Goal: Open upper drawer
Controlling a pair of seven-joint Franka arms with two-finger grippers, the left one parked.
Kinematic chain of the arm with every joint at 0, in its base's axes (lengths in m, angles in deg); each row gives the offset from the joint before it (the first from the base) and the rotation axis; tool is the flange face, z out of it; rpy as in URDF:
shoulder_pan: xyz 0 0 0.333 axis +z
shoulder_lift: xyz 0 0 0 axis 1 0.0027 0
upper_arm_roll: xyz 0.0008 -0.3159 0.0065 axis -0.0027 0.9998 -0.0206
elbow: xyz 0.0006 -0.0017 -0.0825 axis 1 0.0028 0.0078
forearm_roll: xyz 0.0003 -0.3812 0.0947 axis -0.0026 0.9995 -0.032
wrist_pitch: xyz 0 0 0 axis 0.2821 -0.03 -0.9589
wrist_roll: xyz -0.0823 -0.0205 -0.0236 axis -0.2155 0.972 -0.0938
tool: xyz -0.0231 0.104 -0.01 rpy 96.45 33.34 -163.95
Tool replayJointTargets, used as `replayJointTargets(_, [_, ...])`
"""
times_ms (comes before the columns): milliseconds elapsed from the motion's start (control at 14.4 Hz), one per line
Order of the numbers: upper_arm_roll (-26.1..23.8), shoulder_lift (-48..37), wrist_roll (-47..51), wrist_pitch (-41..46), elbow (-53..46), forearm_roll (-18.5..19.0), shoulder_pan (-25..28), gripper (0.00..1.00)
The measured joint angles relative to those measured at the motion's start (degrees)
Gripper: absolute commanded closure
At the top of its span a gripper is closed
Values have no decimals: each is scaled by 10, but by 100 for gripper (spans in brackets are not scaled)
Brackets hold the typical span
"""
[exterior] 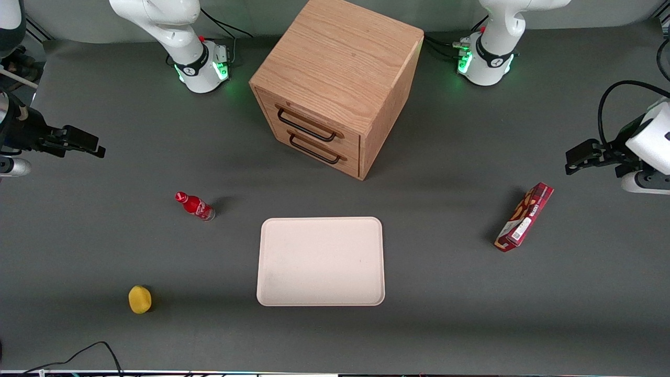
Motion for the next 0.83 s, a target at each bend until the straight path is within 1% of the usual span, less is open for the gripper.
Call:
replayJointTargets(555, [-8,0,0,10,3,0,1,0])
replayJointTargets(694, [-35,1,0,15,7,-1,1,0])
replayJointTargets(833, [-79,3,0,18,10,-1,3,0])
